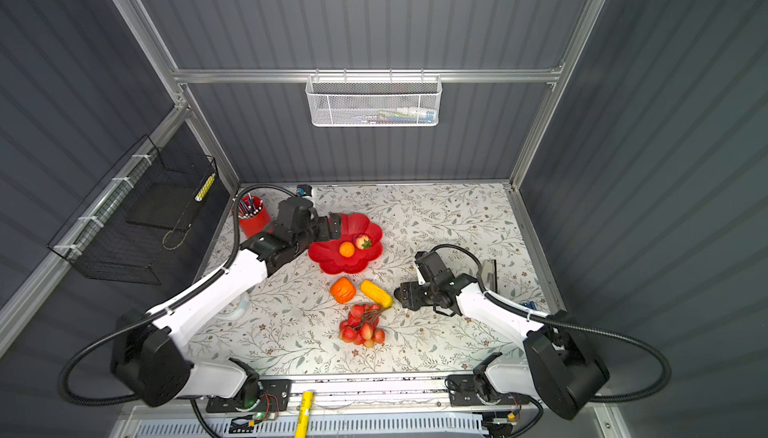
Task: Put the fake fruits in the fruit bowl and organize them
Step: 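Grasp the dark avocado with the right gripper and drop it in the bowl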
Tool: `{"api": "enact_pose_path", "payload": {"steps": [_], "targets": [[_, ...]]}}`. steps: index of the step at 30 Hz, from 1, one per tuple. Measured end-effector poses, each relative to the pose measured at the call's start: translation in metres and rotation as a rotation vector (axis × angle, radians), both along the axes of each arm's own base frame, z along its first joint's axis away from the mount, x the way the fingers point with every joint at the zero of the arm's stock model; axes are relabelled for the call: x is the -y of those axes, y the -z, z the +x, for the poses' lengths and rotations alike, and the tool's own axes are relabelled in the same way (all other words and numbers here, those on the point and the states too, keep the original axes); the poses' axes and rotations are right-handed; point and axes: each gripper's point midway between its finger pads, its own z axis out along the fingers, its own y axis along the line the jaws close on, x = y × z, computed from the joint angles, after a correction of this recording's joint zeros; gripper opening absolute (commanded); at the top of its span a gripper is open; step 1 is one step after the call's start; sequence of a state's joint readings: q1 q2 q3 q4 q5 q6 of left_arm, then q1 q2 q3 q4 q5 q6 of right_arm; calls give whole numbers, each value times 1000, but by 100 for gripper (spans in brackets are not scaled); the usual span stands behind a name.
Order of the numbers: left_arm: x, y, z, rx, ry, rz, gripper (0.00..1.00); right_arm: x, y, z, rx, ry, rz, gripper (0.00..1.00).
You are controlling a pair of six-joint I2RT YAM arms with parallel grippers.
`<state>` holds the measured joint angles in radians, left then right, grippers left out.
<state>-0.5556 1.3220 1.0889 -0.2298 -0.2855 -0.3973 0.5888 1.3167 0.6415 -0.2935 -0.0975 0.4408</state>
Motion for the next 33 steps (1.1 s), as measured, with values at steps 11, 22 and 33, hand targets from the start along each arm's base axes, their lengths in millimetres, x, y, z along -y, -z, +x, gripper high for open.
{"api": "enact_pose_path", "payload": {"steps": [11, 22, 33], "targets": [[-86, 12, -88, 88, -224, -136, 100, 3, 19, 7, 6, 21, -92, 50], [-119, 47, -124, 43, -338, -200, 100, -17, -83, 58, 257, 17, -34, 46], [-122, 58, -135, -4, -342, -207, 100, -104, -80, 123, 234, -164, -58, 46]]}}
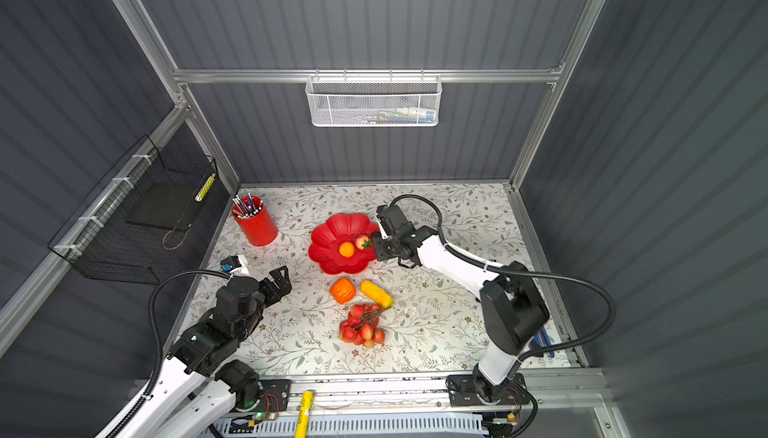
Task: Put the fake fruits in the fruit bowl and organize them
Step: 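Grasp the dark avocado with the right gripper and drop it in the bowl, then grasp the orange persimmon with the left gripper while the right gripper withdraws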
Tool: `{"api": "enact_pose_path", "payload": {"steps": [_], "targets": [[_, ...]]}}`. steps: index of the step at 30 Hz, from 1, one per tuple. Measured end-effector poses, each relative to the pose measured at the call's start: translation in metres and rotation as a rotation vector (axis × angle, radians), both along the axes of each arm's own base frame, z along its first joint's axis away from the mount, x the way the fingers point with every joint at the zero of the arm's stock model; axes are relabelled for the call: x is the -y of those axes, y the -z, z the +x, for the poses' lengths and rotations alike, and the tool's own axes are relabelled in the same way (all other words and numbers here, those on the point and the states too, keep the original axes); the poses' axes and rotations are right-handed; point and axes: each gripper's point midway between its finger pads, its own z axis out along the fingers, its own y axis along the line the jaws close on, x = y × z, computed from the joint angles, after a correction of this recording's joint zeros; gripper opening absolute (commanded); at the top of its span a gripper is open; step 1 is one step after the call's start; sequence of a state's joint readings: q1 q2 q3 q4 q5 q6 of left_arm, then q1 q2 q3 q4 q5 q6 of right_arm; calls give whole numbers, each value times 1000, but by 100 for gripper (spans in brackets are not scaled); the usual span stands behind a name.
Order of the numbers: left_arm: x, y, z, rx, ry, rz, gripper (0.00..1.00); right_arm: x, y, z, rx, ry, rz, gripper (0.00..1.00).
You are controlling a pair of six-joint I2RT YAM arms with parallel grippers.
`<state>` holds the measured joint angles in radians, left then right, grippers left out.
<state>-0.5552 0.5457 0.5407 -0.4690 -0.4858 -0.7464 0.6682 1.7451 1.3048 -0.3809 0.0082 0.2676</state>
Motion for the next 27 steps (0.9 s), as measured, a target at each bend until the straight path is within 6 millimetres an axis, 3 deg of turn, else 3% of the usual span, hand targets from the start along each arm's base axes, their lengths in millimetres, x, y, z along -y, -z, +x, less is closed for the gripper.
{"api": "enact_pose_path", "payload": {"steps": [8, 17, 23, 27], "targets": [[1, 1, -8, -11, 25, -16, 100, -40, 46, 12, -76, -110, -92, 48], [7, 7, -10, -42, 60, -23, 100, -45, 62, 16, -110, -132, -131, 66], [18, 18, -8, -95, 103, -22, 100, -46, 47, 17, -90, -128, -111, 77], [34, 30, -3, -149, 165, -22, 98, -42, -4, 15, 2, -106, -38, 86]]}}
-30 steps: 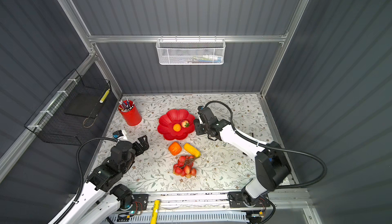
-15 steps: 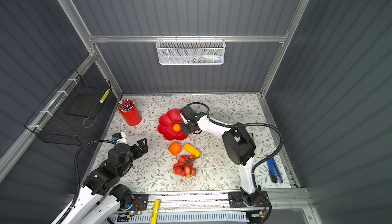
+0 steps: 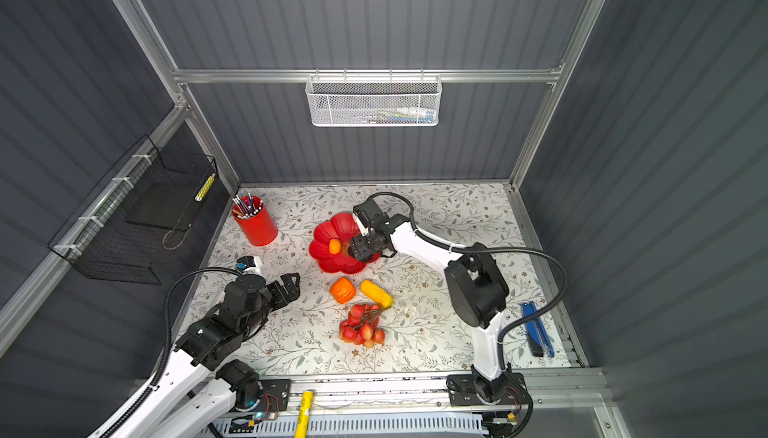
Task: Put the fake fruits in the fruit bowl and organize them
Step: 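Grasp the orange persimmon with the left gripper while the right gripper withdraws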
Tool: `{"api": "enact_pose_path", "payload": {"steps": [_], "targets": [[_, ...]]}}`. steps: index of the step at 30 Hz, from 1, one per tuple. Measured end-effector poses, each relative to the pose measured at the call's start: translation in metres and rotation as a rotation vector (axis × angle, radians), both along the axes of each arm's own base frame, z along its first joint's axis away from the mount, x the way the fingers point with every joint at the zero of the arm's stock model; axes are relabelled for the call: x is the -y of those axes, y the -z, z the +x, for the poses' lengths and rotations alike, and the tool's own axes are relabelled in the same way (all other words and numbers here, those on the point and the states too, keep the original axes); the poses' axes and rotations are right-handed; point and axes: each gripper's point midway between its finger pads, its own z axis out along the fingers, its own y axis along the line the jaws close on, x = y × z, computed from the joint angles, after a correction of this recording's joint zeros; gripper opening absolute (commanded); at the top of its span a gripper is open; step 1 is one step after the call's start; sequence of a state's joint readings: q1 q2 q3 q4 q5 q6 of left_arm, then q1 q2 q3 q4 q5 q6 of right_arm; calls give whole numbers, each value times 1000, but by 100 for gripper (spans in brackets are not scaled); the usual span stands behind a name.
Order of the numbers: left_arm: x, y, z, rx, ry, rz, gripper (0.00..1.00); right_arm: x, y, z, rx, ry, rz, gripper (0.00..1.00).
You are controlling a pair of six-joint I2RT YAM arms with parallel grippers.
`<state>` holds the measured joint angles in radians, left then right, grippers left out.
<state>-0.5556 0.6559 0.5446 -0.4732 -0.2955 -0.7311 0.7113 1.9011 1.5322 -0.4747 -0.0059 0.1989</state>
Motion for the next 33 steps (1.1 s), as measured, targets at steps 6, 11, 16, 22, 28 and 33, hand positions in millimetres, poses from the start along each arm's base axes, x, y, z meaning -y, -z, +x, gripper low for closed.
{"api": "enact_pose_path", "payload": {"steps": [6, 11, 16, 22, 28, 33], "targets": [[35, 19, 11, -121, 131, -6, 94, 33, -86, -26, 182, 66, 198, 98], [62, 34, 13, -181, 224, -26, 94, 79, -75, -51, 189, 163, 267, 99], [88, 42, 11, -212, 300, -13, 96, 119, -38, -69, 127, 267, 264, 99], [116, 55, 15, -235, 355, 28, 96, 144, -37, -68, 117, 346, 301, 99], [123, 78, 16, -280, 360, 67, 97, 144, -41, -68, 118, 345, 325, 99], [122, 87, 19, -290, 347, 89, 96, 144, -42, -68, 117, 344, 328, 99]]}}
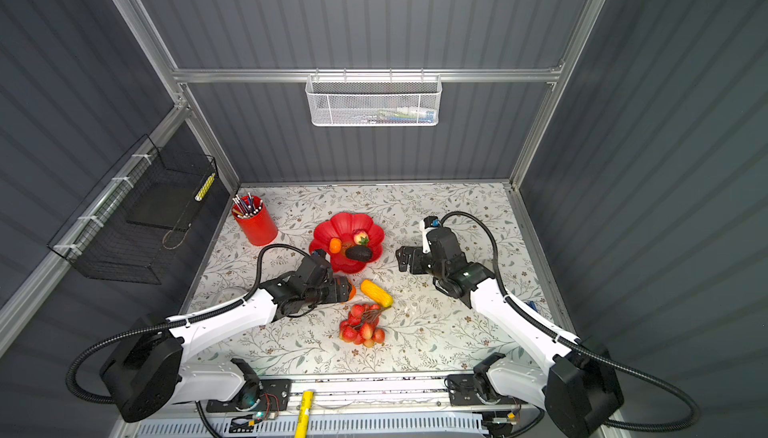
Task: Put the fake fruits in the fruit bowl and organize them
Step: 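Grasp the orange persimmon with the left gripper while the right gripper withdraws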
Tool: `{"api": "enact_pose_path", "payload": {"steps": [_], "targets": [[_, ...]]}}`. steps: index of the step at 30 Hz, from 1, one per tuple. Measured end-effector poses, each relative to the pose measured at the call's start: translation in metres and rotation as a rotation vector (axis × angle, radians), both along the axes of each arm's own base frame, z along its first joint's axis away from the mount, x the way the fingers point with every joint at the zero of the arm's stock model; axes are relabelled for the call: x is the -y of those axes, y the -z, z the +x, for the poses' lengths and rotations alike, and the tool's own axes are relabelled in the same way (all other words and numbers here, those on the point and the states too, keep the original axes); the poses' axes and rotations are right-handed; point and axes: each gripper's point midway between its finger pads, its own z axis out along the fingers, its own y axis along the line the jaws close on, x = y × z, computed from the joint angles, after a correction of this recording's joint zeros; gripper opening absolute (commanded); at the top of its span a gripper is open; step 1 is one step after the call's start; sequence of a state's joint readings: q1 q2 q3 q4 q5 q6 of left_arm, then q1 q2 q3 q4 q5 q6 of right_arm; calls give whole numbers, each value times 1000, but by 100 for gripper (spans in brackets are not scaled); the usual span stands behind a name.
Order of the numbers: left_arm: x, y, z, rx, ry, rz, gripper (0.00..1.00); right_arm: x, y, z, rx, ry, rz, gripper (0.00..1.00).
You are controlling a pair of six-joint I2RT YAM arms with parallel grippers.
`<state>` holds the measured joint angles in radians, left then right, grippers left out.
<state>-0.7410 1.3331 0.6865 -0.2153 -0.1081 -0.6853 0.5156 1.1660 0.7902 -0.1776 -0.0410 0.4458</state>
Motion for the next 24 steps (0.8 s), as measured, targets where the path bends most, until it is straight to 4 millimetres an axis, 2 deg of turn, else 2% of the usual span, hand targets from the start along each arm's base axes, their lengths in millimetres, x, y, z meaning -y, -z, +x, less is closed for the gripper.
{"api": "enact_pose_path", "payload": {"steps": [8, 15, 17, 19, 22, 24], "targets": [[4, 4, 7, 12, -15, -7, 89, 4, 3, -1, -6, 8, -2, 99], [8, 2, 12, 40, -27, -35, 67, 5, 3, -2, -4, 10, -2, 99], [10, 1, 14, 50, -27, -41, 65, 6, 3, -1, -4, 12, -2, 99], [10, 1, 14, 55, -27, -46, 68, 6, 3, -1, -5, 13, -2, 99], [10, 3, 14, 56, -24, -44, 86, 6, 4, -2, -7, 13, -2, 99], [9, 7, 12, 42, -27, -37, 90, 6, 4, -2, -7, 15, -1, 99]]}}
